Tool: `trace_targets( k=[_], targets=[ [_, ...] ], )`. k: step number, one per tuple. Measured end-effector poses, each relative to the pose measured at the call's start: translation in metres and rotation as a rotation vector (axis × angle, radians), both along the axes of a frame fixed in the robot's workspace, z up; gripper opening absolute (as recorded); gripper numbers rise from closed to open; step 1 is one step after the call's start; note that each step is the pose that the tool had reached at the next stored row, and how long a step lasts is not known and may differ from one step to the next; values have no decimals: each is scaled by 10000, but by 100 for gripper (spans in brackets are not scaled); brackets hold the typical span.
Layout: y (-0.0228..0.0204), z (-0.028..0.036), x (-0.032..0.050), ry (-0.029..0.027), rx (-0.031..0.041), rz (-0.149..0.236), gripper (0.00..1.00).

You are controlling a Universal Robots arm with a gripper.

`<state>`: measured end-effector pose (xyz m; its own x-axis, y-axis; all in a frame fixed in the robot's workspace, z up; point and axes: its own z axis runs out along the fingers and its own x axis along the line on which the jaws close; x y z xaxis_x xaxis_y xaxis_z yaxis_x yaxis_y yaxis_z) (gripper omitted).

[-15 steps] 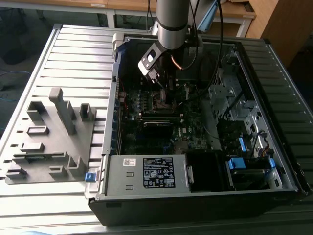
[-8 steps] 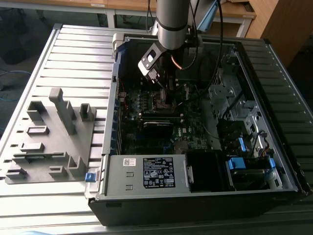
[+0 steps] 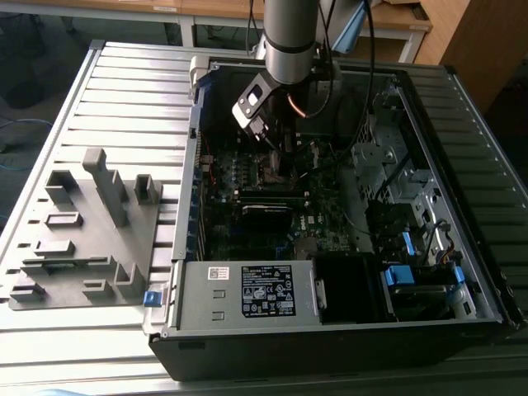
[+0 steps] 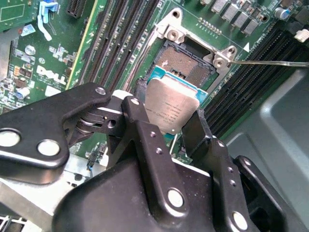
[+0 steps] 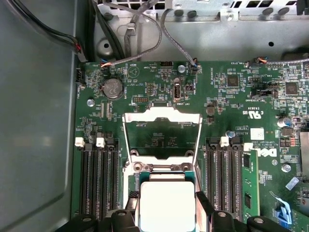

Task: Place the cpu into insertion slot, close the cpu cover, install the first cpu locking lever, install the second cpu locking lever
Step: 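Place the cpu into insertion slot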

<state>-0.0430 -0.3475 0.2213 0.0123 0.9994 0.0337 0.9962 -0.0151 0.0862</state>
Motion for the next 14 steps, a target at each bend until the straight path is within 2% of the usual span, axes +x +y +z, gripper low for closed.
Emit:
trace_targets(
  k=[2,6,9,14],
  targets=[
    [4,-4,-1,0,-68,0,54],
    [4,-3,-2,0,-91,0,54],
    [4,-3,-2,1,-152,-2,54],
    [5,-4,-1,-1,-165,-3,54]
  ],
)
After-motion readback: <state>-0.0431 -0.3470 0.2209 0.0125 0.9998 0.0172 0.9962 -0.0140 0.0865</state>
